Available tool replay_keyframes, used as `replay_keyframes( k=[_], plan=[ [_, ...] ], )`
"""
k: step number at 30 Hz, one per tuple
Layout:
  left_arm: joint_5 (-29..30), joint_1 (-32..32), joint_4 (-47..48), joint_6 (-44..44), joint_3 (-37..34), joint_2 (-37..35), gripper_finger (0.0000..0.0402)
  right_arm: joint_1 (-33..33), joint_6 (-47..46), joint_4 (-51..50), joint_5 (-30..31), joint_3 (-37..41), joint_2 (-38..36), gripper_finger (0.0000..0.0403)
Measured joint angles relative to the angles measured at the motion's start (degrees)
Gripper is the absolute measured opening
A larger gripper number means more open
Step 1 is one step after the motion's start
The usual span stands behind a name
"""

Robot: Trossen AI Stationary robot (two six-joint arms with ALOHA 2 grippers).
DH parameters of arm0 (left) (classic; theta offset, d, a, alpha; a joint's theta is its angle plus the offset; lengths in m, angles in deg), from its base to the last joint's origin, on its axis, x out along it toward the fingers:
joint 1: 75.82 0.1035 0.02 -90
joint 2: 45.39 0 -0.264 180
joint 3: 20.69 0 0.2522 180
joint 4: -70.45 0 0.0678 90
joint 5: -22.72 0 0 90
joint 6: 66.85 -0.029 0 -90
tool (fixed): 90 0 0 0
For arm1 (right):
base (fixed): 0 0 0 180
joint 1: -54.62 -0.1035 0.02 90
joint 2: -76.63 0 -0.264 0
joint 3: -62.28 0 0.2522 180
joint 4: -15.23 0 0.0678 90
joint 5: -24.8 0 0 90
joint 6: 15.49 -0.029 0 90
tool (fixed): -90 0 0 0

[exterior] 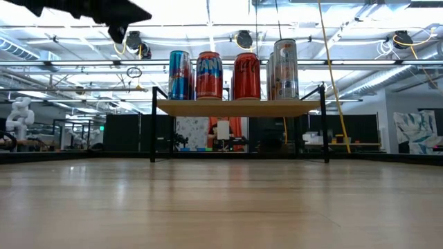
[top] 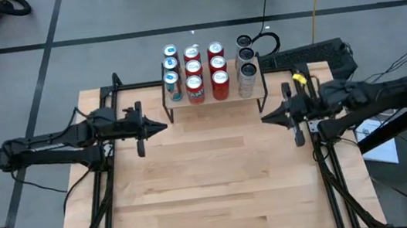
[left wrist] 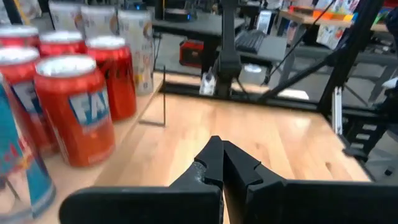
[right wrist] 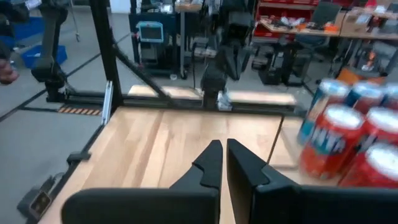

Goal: Place canned beverage on shelf
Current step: Return to Home Position

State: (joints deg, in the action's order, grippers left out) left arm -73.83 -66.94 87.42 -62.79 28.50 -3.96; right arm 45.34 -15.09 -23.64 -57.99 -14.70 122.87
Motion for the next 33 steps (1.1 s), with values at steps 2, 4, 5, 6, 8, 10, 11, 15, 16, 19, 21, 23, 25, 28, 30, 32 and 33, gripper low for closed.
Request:
replay_keyframes(
  k=[2,4,5,6,8,10,11,15,16,19,21,23,25,28,30,32,33],
  plan=[
    [0.02,0.00,0.05,0.42,-1.69,-0.03,0.0000,0.00,-0.84,3.69,-0.98,6.10,-2.38,0.0000],
    [0.02,0.02,0.89,2.98,-3.00,0.02,0.0000,0.00,-1.53,8.08,-1.42,11.82,-4.39,0.0000],
    [0.02,0.02,1.72,4.59,-3.32,0.02,0.0000,0.00,-1.66,10.74,-1.49,14.56,-5.29,0.0000],
    [0.00,0.02,3.04,5.97,-3.36,0.03,0.0000,0.00,-1.69,12.91,-1.52,16.94,-6.06,0.0000],
    [-0.97,0.02,4.95,9.21,-3.37,0.25,0.0000,0.00,-1.69,16.80,-2.07,21.49,-7.60,0.0000],
    [-1.40,0.02,5.40,11.08,-3.42,0.50,0.0000,0.00,-1.26,19.63,-2.82,25.16,-8.73,0.0000],
    [-1.38,-0.02,5.23,11.71,-3.42,0.70,0.0000,0.00,-1.22,21.04,-2.85,27.02,-9.23,0.0000],
    [-1.52,-0.30,5.62,9.65,-3.42,2.37,0.0000,0.00,-1.72,26.80,-3.15,34.60,-11.11,0.0000],
    [-1.93,-0.73,5.54,7.48,-3.42,2.51,0.0000,0.01,-2.05,28.66,-3.90,36.39,-11.59,0.0000],
    [-1.91,-2.22,4.03,2.70,-4.83,2.32,0.0000,0.00,-2.69,34.85,-4.58,41.90,-12.89,0.0000],
    [-0.66,-2.51,2.06,1.82,-6.97,1.66,0.0000,0.00,-2.60,38.32,-4.58,45.41,-13.95,0.0000],
    [-0.27,-2.60,-1.92,2.33,-9.27,0.82,0.0000,0.00,-2.69,41.81,-4.56,48.56,-14.91,0.0000],
    [0.05,-2.62,-5.89,3.62,-12.20,0.11,0.0000,0.00,-2.71,44.92,-4.56,51.27,-15.60,0.0000],
    [0.65,-2.62,-11.62,5.88,-16.27,-0.50,0.0000,0.00,-2.69,46.15,-4.53,54.18,-16.36,0.0000],
    [0.85,-2.62,-14.41,7.22,-18.56,-0.83,0.0000,0.00,-2.73,46.51,-4.51,55.47,-16.64,0.0000],
    [0.90,-2.62,-16.74,8.28,-20.66,-0.93,0.0000,0.00,-2.86,46.69,-4.44,55.97,-16.86,0.0000],
    [0.94,-2.62,-17.69,8.84,-21.49,-1.08,0.0000,0.00,-2.91,46.80,-4.38,56.07,-16.87,0.0000]
  ],
)
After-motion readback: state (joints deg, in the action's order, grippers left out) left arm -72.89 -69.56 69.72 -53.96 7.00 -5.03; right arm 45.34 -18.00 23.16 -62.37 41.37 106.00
